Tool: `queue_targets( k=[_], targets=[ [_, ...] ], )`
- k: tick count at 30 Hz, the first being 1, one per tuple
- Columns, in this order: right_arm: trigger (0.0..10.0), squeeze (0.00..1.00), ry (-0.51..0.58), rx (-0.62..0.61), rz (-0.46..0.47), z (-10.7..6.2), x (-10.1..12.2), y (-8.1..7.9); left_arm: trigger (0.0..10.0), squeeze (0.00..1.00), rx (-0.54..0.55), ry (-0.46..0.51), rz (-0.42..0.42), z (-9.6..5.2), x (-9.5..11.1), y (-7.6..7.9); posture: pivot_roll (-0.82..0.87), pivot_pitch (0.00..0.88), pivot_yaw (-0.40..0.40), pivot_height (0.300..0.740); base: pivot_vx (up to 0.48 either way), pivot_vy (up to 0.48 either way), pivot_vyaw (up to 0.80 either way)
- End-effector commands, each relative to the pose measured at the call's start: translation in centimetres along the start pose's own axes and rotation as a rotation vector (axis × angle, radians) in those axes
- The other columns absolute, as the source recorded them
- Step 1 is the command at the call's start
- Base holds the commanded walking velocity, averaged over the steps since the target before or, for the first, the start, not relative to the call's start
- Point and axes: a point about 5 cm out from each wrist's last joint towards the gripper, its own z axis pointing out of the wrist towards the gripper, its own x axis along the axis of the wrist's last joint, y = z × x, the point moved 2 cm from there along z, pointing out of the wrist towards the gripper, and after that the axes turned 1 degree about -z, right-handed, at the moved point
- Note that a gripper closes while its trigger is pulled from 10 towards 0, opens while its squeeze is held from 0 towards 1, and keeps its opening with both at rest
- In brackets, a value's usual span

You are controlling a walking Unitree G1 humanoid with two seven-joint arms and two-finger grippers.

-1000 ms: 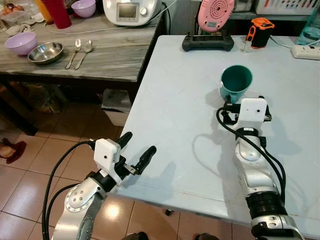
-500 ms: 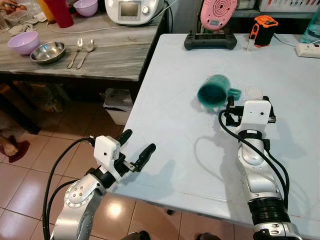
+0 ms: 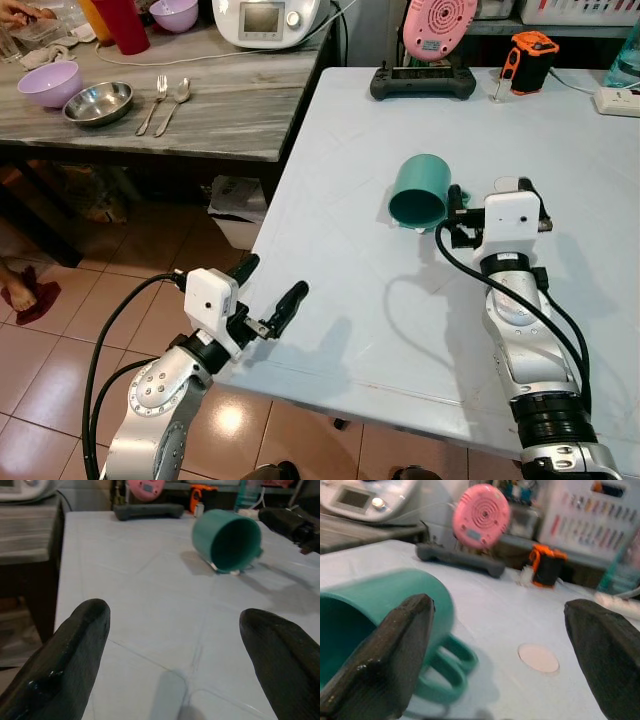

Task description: Setting the table

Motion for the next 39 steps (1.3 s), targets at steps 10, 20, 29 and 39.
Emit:
queue_targets(
  k=[10,20,29,39],
  targets=[
    [10.0,0.0,0.053,0.143,-0.157,-2.8,0.6,1.4,10.0,0.0,0.099,0.002,0.043,-0.5,0.1,-0.8,-0.13,0.168,0.095,0.74,0.0,0.0,0.0],
    [10.0,0.0,-0.024,0.346,-0.405,-6.1,-0.9,2.7,10.0,0.0,0.03,0.012,-0.049,-0.3,0.0,0.2,-0.17,0.186,0.089,0.74,0.0,0.0,0.0],
    [10.0,0.0,-0.16,0.387,-0.408,-5.0,-3.1,3.5,10.0,0.0,-0.065,-0.042,-0.029,-0.4,-0.6,1.2,-0.18,0.211,0.086,0.74,0.0,0.0,0.0],
    [10.0,0.0,-0.179,0.441,-0.386,-2.6,-3.7,3.1,10.0,0.0,-0.053,-0.056,-0.058,-0.7,-1.2,1.5,-0.17,0.233,0.073,0.74,0.0,0.0,0.0]
  ],
)
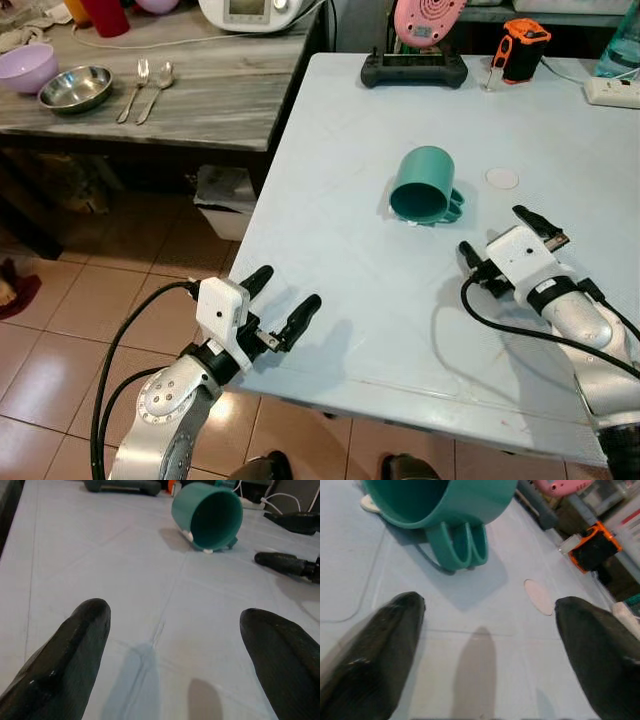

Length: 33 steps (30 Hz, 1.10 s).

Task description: Setting the table

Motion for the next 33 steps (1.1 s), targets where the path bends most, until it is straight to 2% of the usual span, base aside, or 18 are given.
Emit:
queue_targets(
  k=[1,9,14,20,25,27,33],
  targets=[
    [10.0,0.0,-0.01,0.059,0.033,0.6,-0.3,-1.1,10.0,0.0,0.011,-0.012,-0.005,-0.3,-0.2,0.2,-0.17,0.235,0.07,0.74,0.0,0.0,0.0],
    [10.0,0.0,0.023,0.13,0.042,1.8,0.2,-2.5,10.0,0.0,0.024,-0.01,-0.015,-0.5,-0.4,0.4,-0.16,0.242,0.06,0.74,0.0,0.0,0.0],
    [10.0,0.0,0.057,0.165,0.062,3.1,1.1,-3.6,10.0,0.0,0.033,-0.016,-0.014,-1.0,-0.5,0.4,-0.14,0.256,0.056,0.74,0.0,0.0,0.0],
    [10.0,0.0,0.118,0.147,0.042,4.1,2.6,-3.5,10.0,0.0,0.054,0.035,-0.025,-1.3,0.3,0.3,-0.13,0.261,0.046,0.74,0.0,0.0,0.0],
    [10.0,0.0,0.074,0.156,0.048,4.8,2.4,-3.7,10.0,0.0,0.054,0.077,-0.02,-0.5,1.8,0.3,-0.13,0.259,0.044,0.74,0.0,0.0,0.0],
    [10.0,0.0,0.07,0.168,0.04,5.1,2.3,-4.0,10.0,0.0,0.062,0.096,0.009,0.0,2.5,0.2,-0.13,0.257,0.044,0.74,0.0,0.0,0.0],
    [10.0,0.0,0.093,0.169,0.048,6.0,3.2,-4.4,10.0,0.0,0.108,0.139,0.08,1.1,4.4,-1.5,-0.13,0.247,0.045,0.74,0.0,0.0,0.0]
  ],
)
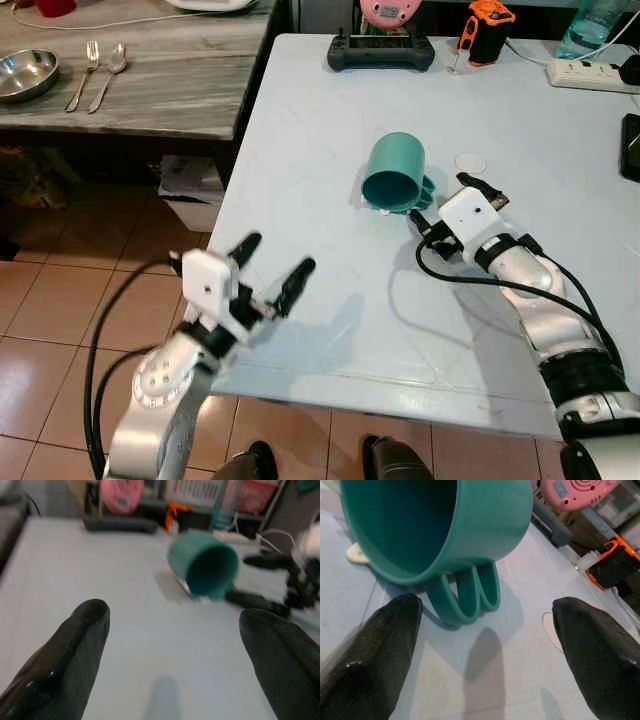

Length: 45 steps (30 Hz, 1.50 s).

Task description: Setting the table

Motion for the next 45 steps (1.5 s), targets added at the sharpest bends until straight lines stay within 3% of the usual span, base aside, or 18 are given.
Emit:
queue_targets(
  k=[1,13,20,22,23,25,27,29,35,39,42,45],
  targets=[
    [10.0,0.0,-0.053,0.09,0.005,0.2,-1.0,-2.6,10.0,0.0,0.029,-0.024,0.011,-0.3,-0.3,-0.9,-0.13,0.247,0.045,0.74,0.0,0.0,0.0],
    [10.0,0.0,-0.109,0.177,0.027,1.3,-1.7,-4.8,10.0,0.0,-0.096,-0.107,0.032,-0.2,-2.0,-0.3,-0.13,0.244,0.039,0.74,0.0,0.0,0.0],
    [10.0,0.0,-0.13,0.246,-0.05,1.6,-2.0,-5.5,10.0,0.0,-0.109,-0.117,0.005,-0.3,-2.7,0.4,-0.13,0.243,0.042,0.74,0.0,0.0,0.0],
    [6.0,0.0,-0.134,0.248,-0.072,1.7,-2.1,-5.4,10.0,0.0,-0.111,-0.114,-0.001,-0.2,-2.7,0.7,-0.13,0.243,0.04,0.74,0.0,0.0,0.0],
    [2.7,0.0,-0.127,0.246,-0.068,1.8,-1.9,-5.3,10.0,0.0,-0.115,-0.102,-0.007,-0.2,-2.6,0.8,-0.13,0.243,0.04,0.74,0.0,0.0,0.0],
    [0.0,0.0,-0.115,0.244,-0.055,2.0,-1.6,-5.0,10.0,0.0,-0.111,-0.075,0.011,0.0,-2.2,0.9,-0.13,0.243,0.038,0.74,0.0,0.0,0.0],
    [0.0,0.0,-0.115,0.24,-0.056,2.1,-1.6,-5.0,10.0,0.0,-0.099,-0.063,0.021,0.2,-2.0,0.8,-0.13,0.242,0.037,0.74,0.0,0.0,0.0],
    [0.0,0.0,-0.104,0.219,-0.032,2.6,-1.1,-4.6,10.0,0.0,-0.031,-0.038,0.051,0.9,-1.3,-0.5,-0.12,0.241,0.037,0.74,0.0,0.0,0.0],
    [0.0,0.0,-0.092,0.206,-0.016,3.1,-0.5,-4.6,10.0,0.0,0.05,-0.017,0.085,1.7,-0.8,-2.3,-0.12,0.232,0.041,0.74,0.0,0.0,0.0],
    [0.0,0.0,-0.089,0.2,0.001,3.2,-0.4,-4.7,10.0,0.0,0.076,-0.003,0.098,2.0,-0.5,-2.8,-0.12,0.225,0.044,0.74,0.0,0.0,0.0],
    [0.0,0.0,-0.099,0.179,0.074,3.3,-0.4,-4.6,10.0,0.0,0.107,0.01,0.125,2.5,-0.3,-3.4,-0.12,0.225,0.044,0.74,0.0,0.0,0.0],
    [0.0,0.0,-0.098,0.174,0.066,3.3,-0.5,-4.5,10.0,0.0,0.163,0.013,0.158,2.6,-0.1,-4.4,-0.12,0.217,0.046,0.74,0.0,0.0,0.0]
  ],
)
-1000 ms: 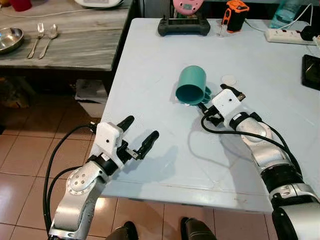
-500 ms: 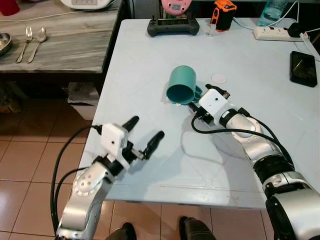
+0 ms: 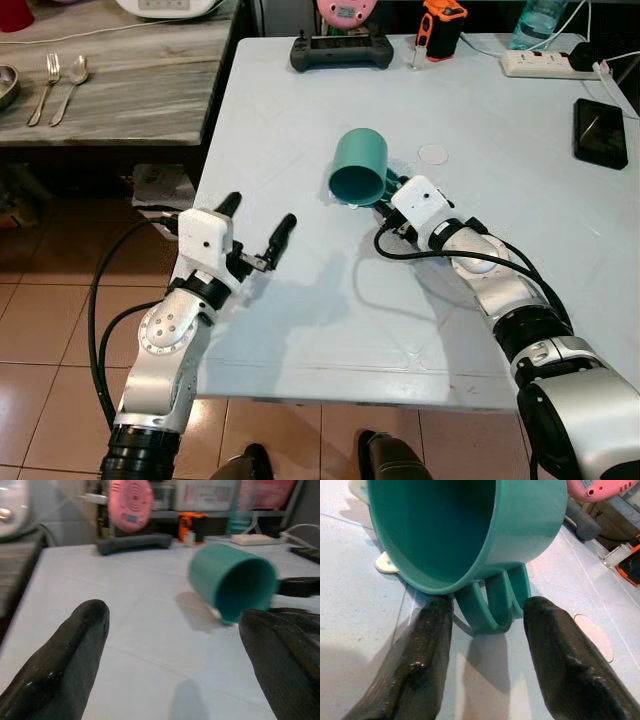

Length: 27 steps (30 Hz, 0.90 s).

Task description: Setting the table

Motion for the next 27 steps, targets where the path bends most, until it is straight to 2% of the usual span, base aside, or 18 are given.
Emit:
queue_targets(
  k=[1,7,18,27],
  targets=[
    [0.0,0.0,-0.11,0.039,0.032,-0.5,-2.3,-1.5,10.0,0.0,0.047,-0.007,0.037,-0.2,-0.2,-1.0,-0.12,0.214,0.05,0.74,0.0,0.0,0.0],
    [0.0,0.0,-0.106,0.007,0.085,-0.6,-2.5,-1.2,10.0,0.0,0.096,-0.009,0.072,0.2,-0.4,-2.2,-0.12,0.205,0.058,0.74,0.0,0.0,0.0],
    [0.0,0.0,-0.098,-0.022,0.147,-0.7,-2.6,-1.1,10.0,0.0,0.102,0.005,0.06,0.8,-0.7,-1.9,-0.13,0.191,0.069,0.74,0.0,0.0,0.0],
    [0.0,0.0,-0.031,-0.055,0.204,-0.3,-1.2,-0.7,10.0,0.0,0.118,0.009,0.057,0.7,-0.7,-2.1,-0.12,0.187,0.068,0.74,0.0,0.0,0.0]
  ],
)
